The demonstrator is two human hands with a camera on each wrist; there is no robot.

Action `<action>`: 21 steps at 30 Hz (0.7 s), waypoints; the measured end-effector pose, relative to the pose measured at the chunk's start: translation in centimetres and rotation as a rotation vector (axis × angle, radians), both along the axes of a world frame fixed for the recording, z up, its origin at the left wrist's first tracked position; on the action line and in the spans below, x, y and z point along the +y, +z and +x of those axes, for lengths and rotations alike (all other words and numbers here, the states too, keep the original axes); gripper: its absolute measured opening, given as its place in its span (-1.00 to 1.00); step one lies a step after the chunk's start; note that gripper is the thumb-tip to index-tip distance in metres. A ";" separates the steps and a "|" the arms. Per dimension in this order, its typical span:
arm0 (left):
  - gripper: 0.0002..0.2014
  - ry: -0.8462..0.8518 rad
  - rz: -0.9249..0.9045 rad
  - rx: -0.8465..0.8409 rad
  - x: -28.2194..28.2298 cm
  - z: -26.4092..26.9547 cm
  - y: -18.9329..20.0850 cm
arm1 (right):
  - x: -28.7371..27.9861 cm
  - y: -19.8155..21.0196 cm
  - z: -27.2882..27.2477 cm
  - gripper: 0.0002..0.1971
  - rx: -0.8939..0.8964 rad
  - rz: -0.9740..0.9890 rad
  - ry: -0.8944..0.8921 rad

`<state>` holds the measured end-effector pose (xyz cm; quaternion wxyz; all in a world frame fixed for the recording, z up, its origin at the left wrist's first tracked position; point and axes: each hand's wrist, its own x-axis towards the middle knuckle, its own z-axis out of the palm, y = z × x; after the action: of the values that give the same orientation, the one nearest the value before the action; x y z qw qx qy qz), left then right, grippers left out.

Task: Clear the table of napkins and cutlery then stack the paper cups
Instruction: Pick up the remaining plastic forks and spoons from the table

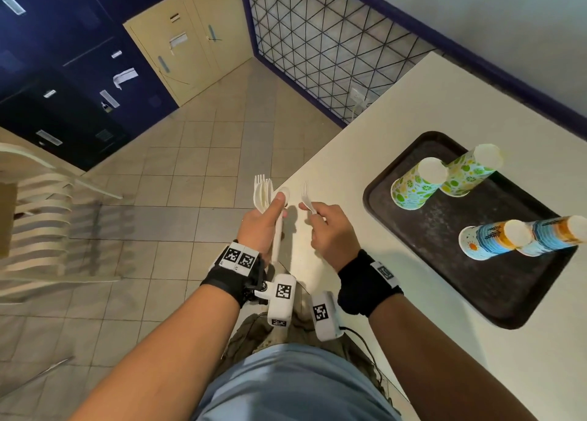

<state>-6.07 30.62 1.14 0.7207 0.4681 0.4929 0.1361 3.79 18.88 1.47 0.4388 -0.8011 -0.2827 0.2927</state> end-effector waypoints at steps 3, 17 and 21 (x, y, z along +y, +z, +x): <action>-0.56 -0.029 0.008 -0.056 -0.7 0.0 0.0 | 0.6 -0.5 -0.2 -0.62 0.062 -0.008 0.014; -0.70 -0.136 -0.070 -0.103 -0.9 -1.0 0.7 | 0.1 2.3 -2.4 -0.87 0.109 0.058 -0.002; -0.74 -0.137 -0.080 -0.113 -0.2 -2.8 -0.2 | 0.3 2.2 -3.5 -0.69 0.176 0.091 0.010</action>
<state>-8.86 30.39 0.91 0.7729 0.4634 0.4234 0.0928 0.33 19.18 3.63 0.4964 -0.7501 -0.2602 0.3509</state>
